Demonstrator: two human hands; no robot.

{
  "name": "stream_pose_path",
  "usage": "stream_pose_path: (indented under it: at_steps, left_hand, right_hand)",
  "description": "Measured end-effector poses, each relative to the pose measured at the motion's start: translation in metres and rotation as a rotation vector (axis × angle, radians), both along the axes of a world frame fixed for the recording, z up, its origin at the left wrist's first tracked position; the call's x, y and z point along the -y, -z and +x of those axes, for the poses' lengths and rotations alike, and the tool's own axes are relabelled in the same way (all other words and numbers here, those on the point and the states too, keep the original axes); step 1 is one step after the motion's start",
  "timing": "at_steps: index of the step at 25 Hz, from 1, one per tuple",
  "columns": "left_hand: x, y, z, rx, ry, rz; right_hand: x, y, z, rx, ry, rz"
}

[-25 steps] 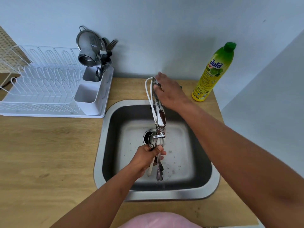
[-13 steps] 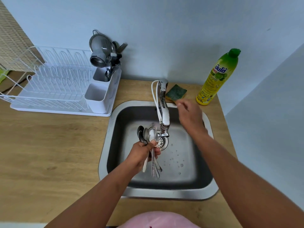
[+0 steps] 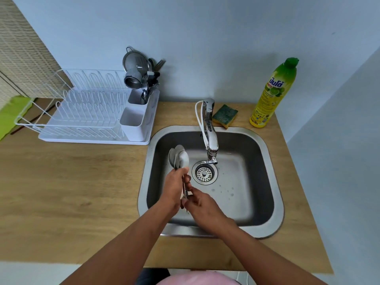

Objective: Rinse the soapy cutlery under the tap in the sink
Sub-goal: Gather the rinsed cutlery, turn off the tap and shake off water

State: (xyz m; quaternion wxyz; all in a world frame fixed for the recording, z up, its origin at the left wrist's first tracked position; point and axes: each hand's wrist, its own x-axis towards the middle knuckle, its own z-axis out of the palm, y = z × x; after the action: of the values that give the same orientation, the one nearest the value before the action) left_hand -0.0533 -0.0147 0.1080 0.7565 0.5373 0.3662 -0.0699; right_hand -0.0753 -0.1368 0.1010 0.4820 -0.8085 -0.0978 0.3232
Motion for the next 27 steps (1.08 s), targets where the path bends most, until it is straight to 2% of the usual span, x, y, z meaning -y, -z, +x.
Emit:
stream_pose_path:
  at_steps: [2, 5, 8, 13, 17, 22, 27]
  left_hand:
    - [-0.005, -0.004, -0.003, 0.027, -0.005, -0.032]
    - [-0.014, -0.008, -0.005, 0.047, 0.080, 0.038]
    - [-0.025, -0.019, -0.004, 0.066, 0.245, 0.152]
    - [-0.050, -0.040, 0.000, 0.259, 0.562, 0.323]
    - [-0.062, -0.040, 0.006, 0.244, 0.669, 0.414]
    - [-0.068, -0.038, 0.005, 0.244, 0.805, 0.748]
    - [-0.076, -0.047, 0.014, 0.323, 0.756, 0.685]
  right_hand:
    - [-0.004, 0.000, 0.001, 0.006, -0.017, -0.013]
    - [-0.014, -0.002, -0.003, 0.024, 0.011, 0.032]
    - [-0.026, -0.006, -0.002, 0.020, 0.093, 0.069]
    - [-0.034, -0.026, 0.004, 0.035, 0.169, 0.118]
    - [-0.049, -0.032, -0.001, 0.198, 0.147, 0.007]
    - [-0.059, -0.032, 0.003, 0.316, 0.071, -0.204]
    - [-0.062, -0.041, 0.028, 0.323, 0.078, -0.250]
